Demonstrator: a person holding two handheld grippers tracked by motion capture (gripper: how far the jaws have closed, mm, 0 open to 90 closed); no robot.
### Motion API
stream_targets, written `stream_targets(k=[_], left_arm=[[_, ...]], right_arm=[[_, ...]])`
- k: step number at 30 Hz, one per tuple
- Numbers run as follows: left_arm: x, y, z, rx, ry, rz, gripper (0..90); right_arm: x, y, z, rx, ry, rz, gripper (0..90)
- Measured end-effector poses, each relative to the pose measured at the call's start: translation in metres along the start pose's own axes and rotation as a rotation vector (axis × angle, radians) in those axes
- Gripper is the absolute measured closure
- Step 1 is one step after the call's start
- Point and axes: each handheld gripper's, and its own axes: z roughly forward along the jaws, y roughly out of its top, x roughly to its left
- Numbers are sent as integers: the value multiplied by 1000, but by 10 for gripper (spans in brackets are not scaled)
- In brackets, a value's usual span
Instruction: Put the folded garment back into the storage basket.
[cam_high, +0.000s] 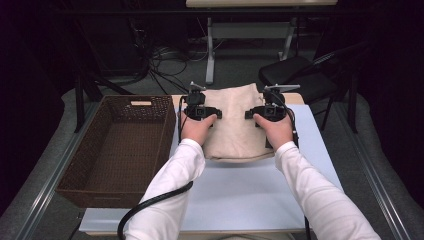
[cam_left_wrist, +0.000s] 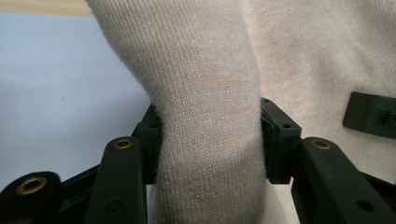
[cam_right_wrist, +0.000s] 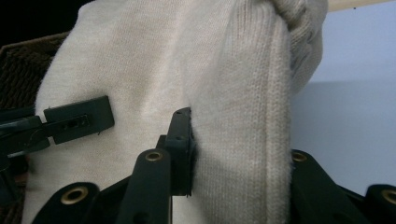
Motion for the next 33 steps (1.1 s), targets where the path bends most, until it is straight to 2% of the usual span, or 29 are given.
stream_targets(k=[9,14,19,21,22,27,33], left_arm=[[-3,22,-12,12,3,18,530],[-1,34,-16,20,-15,16,530],[2,44,-20,31,-19,36,530],[3,47,-22,32,-25,29,530],[4,49,-23,35,-27,37,529],[7,54,-26,37,-27,57,529],[11,56,-31,46,-33,54,529]], right_arm=[[13,18,-10,1,-2,21,673],[20,28,-13,2,-4,53,673],[31,35,-16,2,-33,55,673],[36,37,-16,-4,-43,56,673],[37,38,-16,-6,-50,42,673],[43,40,-15,-15,-55,68,673],[50,40,-16,-18,-52,83,673]])
